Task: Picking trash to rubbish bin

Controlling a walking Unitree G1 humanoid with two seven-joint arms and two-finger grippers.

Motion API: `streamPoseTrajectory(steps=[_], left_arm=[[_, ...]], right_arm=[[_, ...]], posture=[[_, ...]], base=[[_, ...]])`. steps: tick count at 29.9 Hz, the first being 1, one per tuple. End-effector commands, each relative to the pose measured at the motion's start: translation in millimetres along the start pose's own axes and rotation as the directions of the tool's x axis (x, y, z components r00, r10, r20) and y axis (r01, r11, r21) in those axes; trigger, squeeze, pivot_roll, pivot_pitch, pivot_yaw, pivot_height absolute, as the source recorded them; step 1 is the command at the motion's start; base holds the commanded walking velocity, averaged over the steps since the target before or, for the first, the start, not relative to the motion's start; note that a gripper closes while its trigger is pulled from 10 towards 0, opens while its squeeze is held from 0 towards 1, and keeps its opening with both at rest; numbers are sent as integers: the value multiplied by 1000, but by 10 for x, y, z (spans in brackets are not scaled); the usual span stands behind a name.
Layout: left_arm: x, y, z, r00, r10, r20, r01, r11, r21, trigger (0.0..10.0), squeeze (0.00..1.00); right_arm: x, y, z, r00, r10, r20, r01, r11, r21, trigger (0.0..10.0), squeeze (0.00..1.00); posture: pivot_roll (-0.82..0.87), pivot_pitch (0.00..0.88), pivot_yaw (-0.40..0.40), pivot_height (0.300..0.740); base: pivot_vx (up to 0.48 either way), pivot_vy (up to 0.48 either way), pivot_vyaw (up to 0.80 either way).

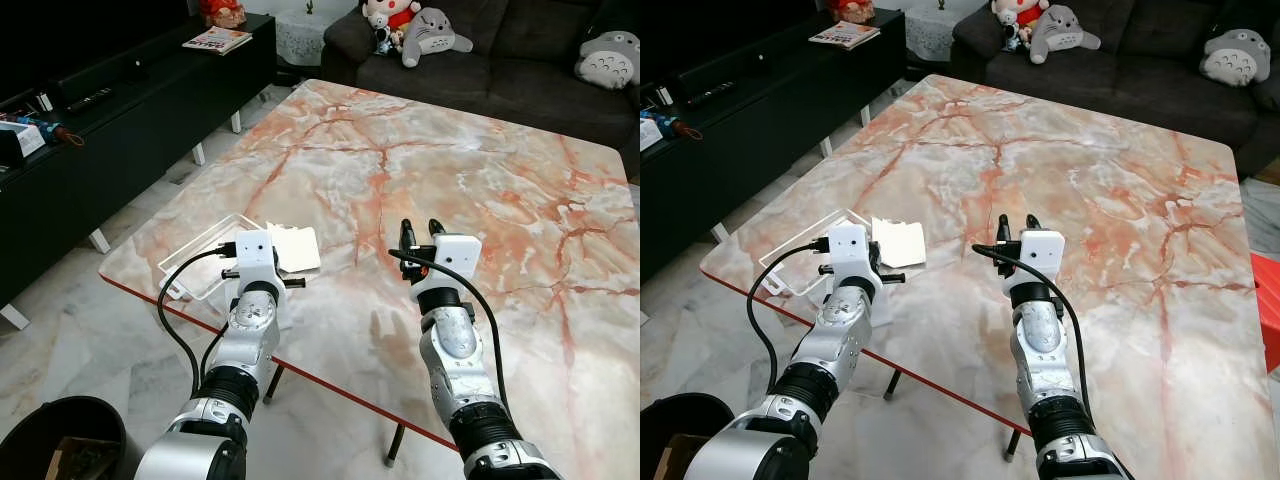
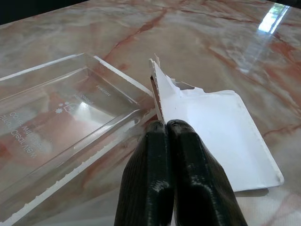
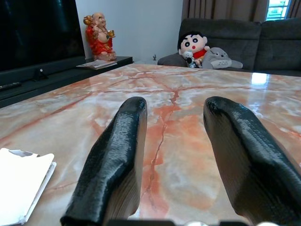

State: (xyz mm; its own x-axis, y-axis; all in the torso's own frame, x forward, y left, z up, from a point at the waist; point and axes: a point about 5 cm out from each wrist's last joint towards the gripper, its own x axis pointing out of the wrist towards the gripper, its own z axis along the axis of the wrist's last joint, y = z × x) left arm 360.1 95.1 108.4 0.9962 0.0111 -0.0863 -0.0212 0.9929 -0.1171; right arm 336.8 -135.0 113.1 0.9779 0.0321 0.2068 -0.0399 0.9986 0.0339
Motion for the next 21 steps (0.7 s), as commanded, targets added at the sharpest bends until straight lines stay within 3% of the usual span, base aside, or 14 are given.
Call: streamPoseTrajectory(steps=[1, 2, 3, 4, 10, 13, 21], left_arm=[[-7, -166, 165, 984, -128, 124, 122, 991, 50, 941, 0], [-7, -166, 165, 984, -128, 124, 122, 991, 50, 941, 0], [-47, -298, 292, 947, -232, 221, 217, 972, 94, 8980, 0], [-72, -364, 358, 925, -272, 265, 253, 962, 102, 10000, 0], [-104, -403, 501, 888, -281, 365, 258, 960, 110, 10000, 0], [-97, -373, 534, 876, -287, 387, 244, 957, 157, 10000, 0], [-43, -212, 581, 881, -263, 395, 193, 959, 207, 10000, 0]], right_arm=[[7, -19, 6, 1000, -7, -5, 7, 1000, -1, 10000, 0], [7, -19, 6, 1000, -7, -5, 7, 1000, -1, 10000, 0], [9, -24, 10, 1000, -7, -3, 7, 1000, -3, 10000, 0], [18, -40, 23, 1000, -8, 2, 8, 1000, -6, 10000, 0], [91, -196, 162, 997, -51, 55, 51, 999, -7, 10000, 0], [134, -315, 277, 992, -77, 98, 80, 997, -25, 10000, 0], [161, -625, 408, 981, -145, 133, 155, 986, -68, 10000, 0]], posture=[[139, 61, -71, 740], [139, 61, -71, 740], [142, 59, -74, 740], [142, 59, -74, 740], [137, 54, -73, 740], [139, 53, -74, 740], [137, 48, -74, 740]], base=[[0, 0, 0], [0, 0, 0], [0, 0, 0], [0, 0, 0], [0, 0, 0], [0, 0, 0], [0, 0, 0]])
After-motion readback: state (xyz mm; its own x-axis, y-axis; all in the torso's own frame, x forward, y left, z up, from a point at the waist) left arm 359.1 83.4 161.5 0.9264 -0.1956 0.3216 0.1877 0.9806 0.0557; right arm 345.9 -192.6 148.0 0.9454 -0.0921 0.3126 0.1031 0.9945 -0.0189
